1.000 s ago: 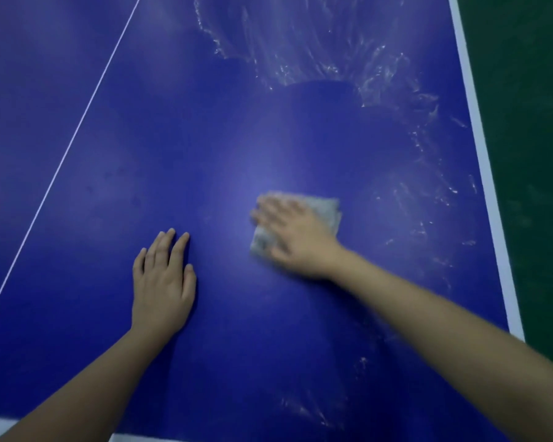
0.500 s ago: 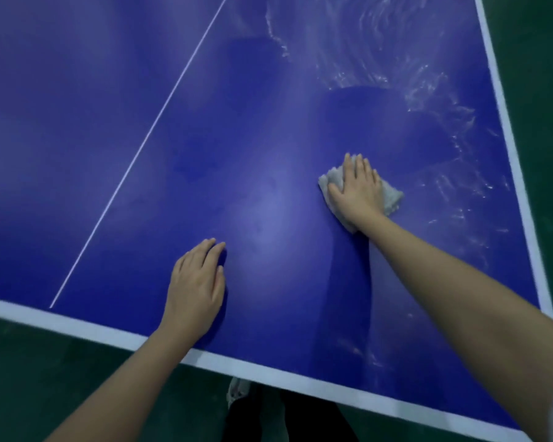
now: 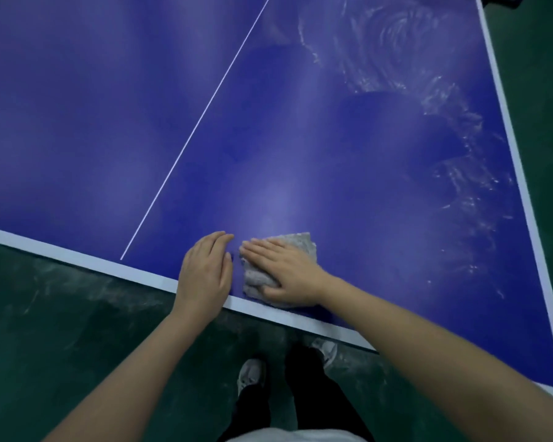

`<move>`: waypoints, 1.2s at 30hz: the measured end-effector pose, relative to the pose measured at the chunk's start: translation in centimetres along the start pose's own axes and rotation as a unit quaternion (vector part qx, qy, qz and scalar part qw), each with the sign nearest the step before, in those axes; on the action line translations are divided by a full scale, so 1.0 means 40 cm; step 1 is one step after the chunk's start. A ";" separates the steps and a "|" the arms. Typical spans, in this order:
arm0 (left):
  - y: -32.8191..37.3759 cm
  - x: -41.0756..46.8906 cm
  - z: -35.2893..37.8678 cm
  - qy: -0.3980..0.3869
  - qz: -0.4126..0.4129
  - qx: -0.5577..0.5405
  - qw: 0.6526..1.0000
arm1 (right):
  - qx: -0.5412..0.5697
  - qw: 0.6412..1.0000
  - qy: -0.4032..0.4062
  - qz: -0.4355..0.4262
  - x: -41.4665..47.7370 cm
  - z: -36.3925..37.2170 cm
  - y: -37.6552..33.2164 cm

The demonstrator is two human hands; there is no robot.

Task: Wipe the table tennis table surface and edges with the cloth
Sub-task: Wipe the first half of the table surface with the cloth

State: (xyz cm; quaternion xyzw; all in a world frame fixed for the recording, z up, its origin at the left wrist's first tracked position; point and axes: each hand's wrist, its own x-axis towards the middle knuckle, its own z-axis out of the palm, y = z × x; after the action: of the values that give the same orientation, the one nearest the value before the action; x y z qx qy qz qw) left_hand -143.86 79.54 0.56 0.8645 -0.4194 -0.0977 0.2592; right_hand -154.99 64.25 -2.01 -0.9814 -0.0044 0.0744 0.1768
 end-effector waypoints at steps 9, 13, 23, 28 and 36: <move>-0.077 -0.052 -0.017 -0.026 -0.019 0.019 0.999 | 0.002 0.918 0.115 0.379 0.102 -0.069 0.165; -0.105 -0.038 -0.031 -0.019 -0.018 0.017 1.000 | 0.027 0.975 0.093 0.199 0.153 -0.019 -0.019; -0.043 0.029 0.019 -0.059 0.057 -0.002 0.997 | 0.041 0.946 0.123 0.298 -0.204 0.069 -0.038; 0.042 0.056 0.088 -0.096 0.123 0.000 0.988 | 0.024 0.828 0.182 0.529 -0.435 0.047 0.103; 0.084 0.123 0.156 -0.095 0.130 0.060 0.985 | 0.019 0.869 0.176 0.462 -0.268 0.066 0.037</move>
State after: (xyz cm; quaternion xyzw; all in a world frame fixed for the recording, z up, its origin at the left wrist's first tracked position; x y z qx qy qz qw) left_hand -145.43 71.70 -2.71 0.8032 -0.5564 -0.1195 0.1762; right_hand -165.99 63.38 -3.43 -0.8645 0.4822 -0.0261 0.1391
